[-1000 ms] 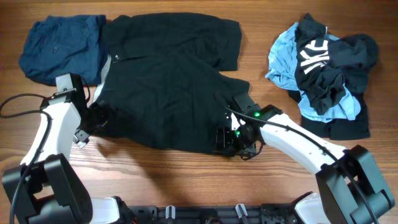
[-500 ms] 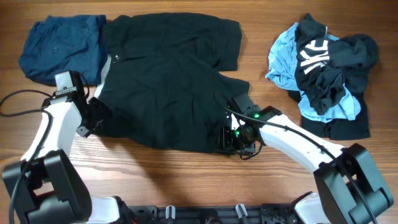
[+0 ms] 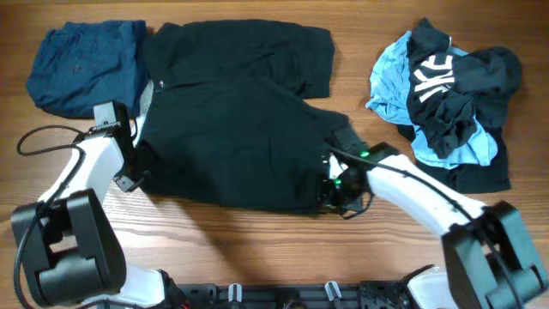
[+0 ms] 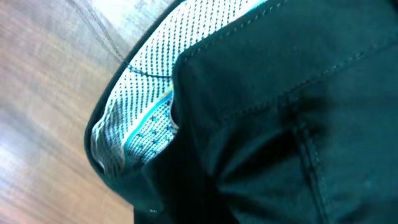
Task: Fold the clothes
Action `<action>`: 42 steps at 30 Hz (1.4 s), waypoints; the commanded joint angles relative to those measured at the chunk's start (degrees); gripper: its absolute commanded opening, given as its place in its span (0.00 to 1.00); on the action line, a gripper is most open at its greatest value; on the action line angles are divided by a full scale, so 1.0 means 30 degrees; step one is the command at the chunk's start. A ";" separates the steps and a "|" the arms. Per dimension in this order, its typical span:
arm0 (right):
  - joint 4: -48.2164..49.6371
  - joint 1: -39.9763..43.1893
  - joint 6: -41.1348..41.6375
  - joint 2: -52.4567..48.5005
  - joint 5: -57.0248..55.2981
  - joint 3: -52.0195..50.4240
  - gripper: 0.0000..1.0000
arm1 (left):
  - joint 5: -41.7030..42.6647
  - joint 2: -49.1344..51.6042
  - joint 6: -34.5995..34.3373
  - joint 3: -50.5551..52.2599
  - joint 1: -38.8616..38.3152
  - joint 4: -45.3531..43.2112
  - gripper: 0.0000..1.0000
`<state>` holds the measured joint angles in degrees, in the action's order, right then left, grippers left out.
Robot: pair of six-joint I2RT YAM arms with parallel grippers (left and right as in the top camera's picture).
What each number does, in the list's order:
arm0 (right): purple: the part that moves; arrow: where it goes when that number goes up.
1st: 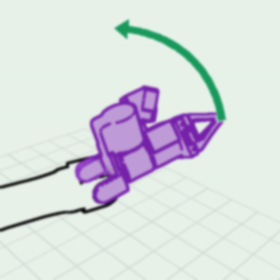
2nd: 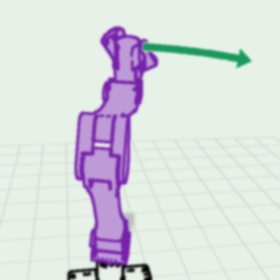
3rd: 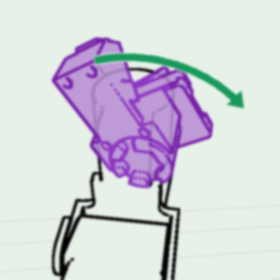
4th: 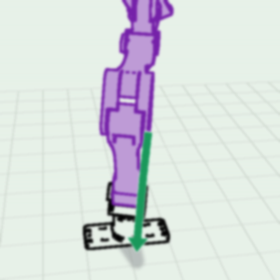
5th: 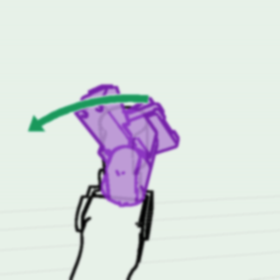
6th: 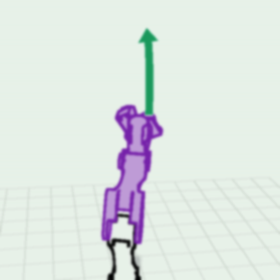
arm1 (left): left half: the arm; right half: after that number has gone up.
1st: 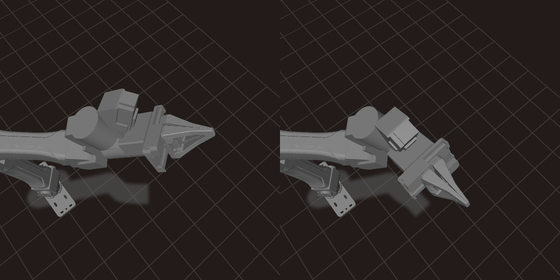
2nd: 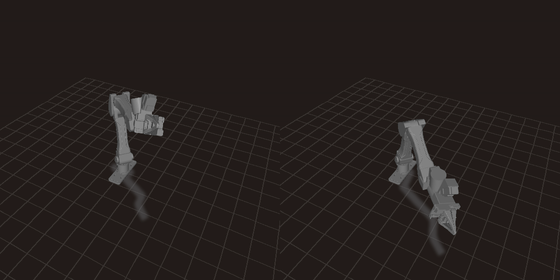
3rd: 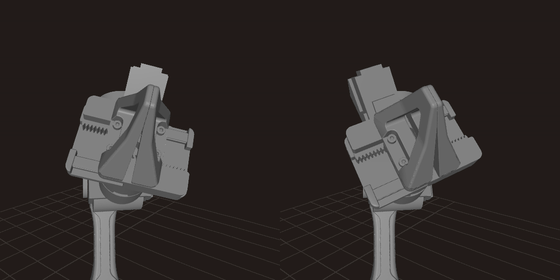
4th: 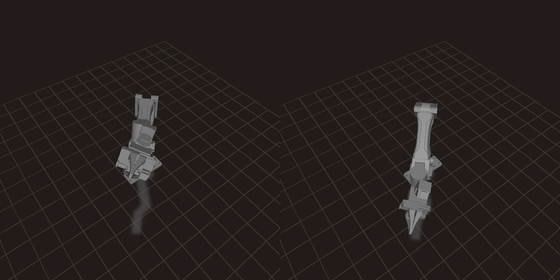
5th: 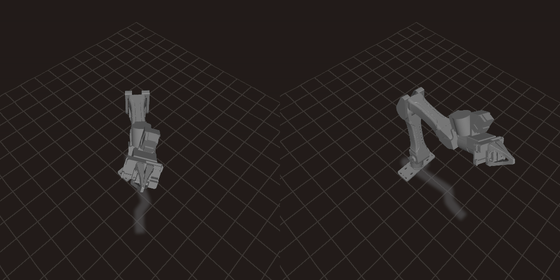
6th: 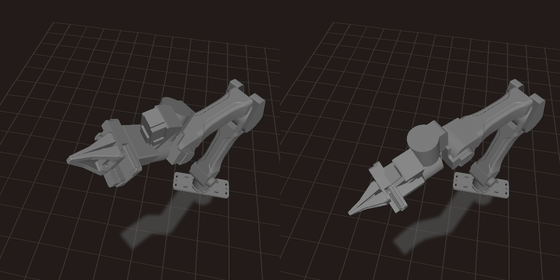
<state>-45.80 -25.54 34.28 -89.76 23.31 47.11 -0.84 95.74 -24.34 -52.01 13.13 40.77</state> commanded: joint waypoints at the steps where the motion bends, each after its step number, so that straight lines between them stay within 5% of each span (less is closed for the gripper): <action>1: -0.1741 0.2149 -0.1107 0.2856 -0.0510 0.1326 0.04 | -0.0080 -0.2331 -0.0058 -0.0175 -0.0058 0.1421 0.04; 7: -0.5289 0.5712 -0.2302 0.6805 -0.0481 0.2390 0.04 | 0.0175 -0.7482 -0.0583 -0.0175 -0.0058 0.5195 0.04; 14: -0.8087 0.6062 -0.2455 0.9726 -0.0488 0.3118 0.04 | 0.1734 -1.3143 -0.1202 -0.0175 -0.0058 0.8663 0.04; 23: -0.9165 0.6054 -0.2477 1.2859 -0.1392 0.3781 0.04 | 0.3650 -1.9693 -0.2127 -0.0175 -0.0058 0.9107 0.04; 31: -0.1537 0.6054 -0.4466 0.8561 -0.2288 0.3774 0.04 | 0.1311 -1.5467 -0.1909 -0.0168 -0.0058 0.4750 0.04; 42: 0.8284 0.6018 -0.6360 0.0197 -0.2288 0.3774 0.04 | 0.0423 -0.5224 -0.0882 -0.0168 -0.1617 -0.6484 0.04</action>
<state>-23.66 -8.40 17.82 -85.91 20.75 57.58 7.38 73.17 -29.15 -52.01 10.04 26.59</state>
